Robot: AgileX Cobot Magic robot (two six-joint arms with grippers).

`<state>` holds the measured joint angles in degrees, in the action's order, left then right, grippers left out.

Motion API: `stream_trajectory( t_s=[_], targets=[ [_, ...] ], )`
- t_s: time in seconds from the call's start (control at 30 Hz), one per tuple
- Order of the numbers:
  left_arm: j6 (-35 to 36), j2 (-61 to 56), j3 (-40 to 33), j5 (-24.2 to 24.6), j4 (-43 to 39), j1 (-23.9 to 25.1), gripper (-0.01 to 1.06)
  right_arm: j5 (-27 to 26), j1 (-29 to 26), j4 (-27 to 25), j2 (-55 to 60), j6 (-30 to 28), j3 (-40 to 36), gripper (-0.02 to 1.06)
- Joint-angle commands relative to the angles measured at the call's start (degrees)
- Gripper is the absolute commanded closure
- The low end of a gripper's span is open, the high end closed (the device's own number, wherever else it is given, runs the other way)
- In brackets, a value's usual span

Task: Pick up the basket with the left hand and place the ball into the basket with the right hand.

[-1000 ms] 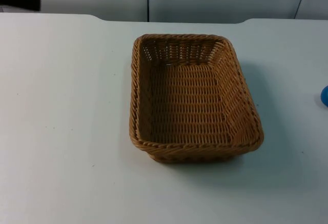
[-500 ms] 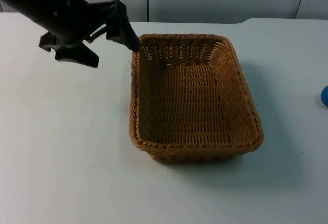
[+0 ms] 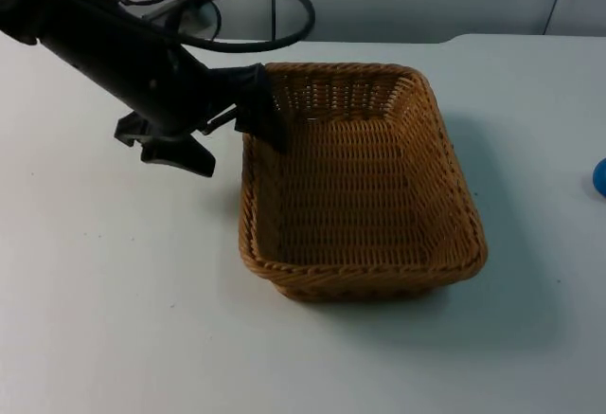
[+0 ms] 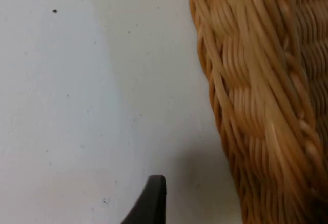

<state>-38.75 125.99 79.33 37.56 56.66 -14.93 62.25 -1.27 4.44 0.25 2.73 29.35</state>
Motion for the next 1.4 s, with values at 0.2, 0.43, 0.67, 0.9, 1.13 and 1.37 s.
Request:
stream_trajectory(
  t_s=[0.2, 0.43, 0.67, 0.9, 1.13, 1.37],
  targets=[
    [2.17, 2.31, 2.77, 2.15, 0.01, -1.26, 0.17, -0.53, -0.27, 0.42, -0.25, 0.37, -0.21, 0.01],
    [2.55, 4.38, 2.77, 1.29, 0.19, -3.31, 0.17, -0.53, -0.27, 0.87, -0.25, 0.98, -0.21, 0.01],
    [3.45, 4.62, 2.77, 0.93, 0.15, -3.46, 0.52, -0.53, -0.27, 0.87, -0.25, 0.98, -0.21, 0.01],
    [3.45, 4.62, 2.77, 0.72, 0.28, -3.46, 0.86, -0.53, -0.27, 0.87, -0.25, 0.98, -0.21, 0.01],
    [4.60, 4.62, 2.77, 0.22, 1.98, -3.46, 0.93, -0.53, -0.27, 0.87, -0.25, 0.98, -0.21, 0.01],
    [7.82, 4.28, 2.77, 0.31, 1.98, -3.46, 0.93, -0.53, -0.27, 0.87, -0.25, 0.98, -0.21, 0.01]
  ],
)
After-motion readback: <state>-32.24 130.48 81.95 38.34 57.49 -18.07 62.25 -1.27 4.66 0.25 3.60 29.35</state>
